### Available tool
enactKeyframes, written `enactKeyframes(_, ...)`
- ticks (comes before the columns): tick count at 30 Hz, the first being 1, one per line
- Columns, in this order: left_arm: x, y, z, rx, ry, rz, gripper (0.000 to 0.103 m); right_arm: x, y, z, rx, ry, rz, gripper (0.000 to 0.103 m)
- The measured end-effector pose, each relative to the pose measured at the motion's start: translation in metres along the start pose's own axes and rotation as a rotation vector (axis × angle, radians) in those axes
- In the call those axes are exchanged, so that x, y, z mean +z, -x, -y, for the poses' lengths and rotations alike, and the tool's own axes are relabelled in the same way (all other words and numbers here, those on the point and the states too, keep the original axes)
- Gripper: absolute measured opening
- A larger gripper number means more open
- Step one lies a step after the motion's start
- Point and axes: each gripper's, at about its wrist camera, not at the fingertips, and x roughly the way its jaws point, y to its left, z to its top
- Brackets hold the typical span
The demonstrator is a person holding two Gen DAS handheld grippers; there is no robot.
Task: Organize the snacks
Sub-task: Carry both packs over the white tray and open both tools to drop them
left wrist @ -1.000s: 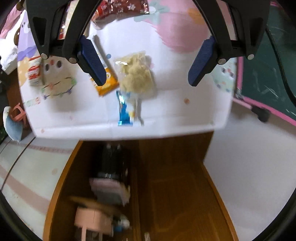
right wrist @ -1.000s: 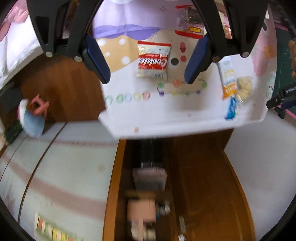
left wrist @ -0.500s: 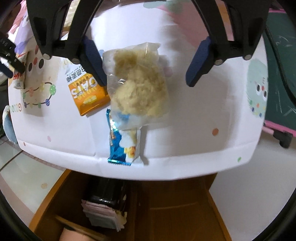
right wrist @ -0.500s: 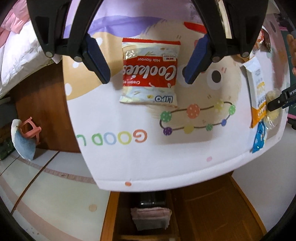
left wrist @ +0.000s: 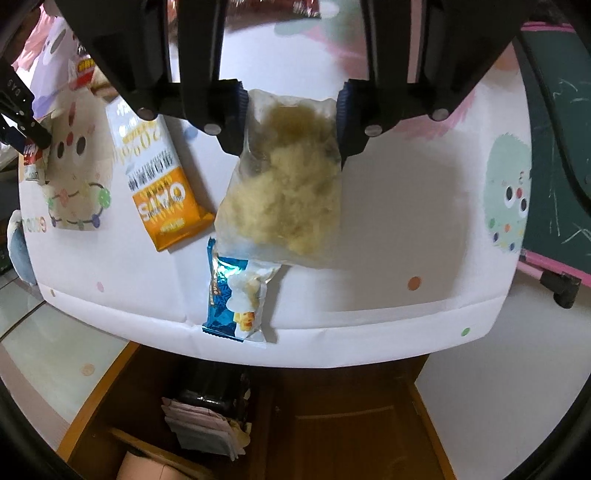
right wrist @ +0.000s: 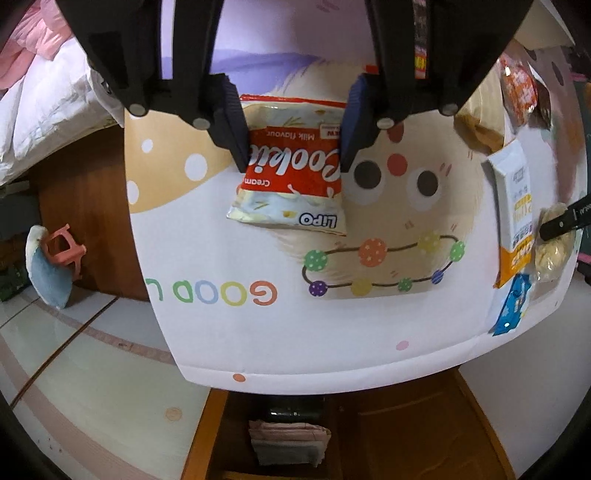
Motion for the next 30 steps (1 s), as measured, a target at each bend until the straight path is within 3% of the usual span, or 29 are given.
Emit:
enactKeyframes(5, -0.011, 0.042, -0.008, 0.004, -0.011, 0.039, 0.034, -0.01, 0.043, -0.002, 0.013, 0.015, 0.068, 0.046)
enactKeyframes(16, -0.047, 0.204, -0.015, -0.099, -0.013, 0.211, 0.034, -0.041, 0.197, -0.003, 0.058, 0.014, 0.305, 0.046)
enactKeyframes(24, -0.12, 0.324, -0.005, -0.198, -0.084, 0.353, 0.034, -0.103, 0.3, -0.017, 0.114, 0.058, 0.484, 0.046)
enactKeyframes(30, -0.183, 0.377, 0.005, -0.257, -0.144, 0.447, 0.034, -0.153, 0.341, -0.026, 0.169, 0.071, 0.582, 0.046)
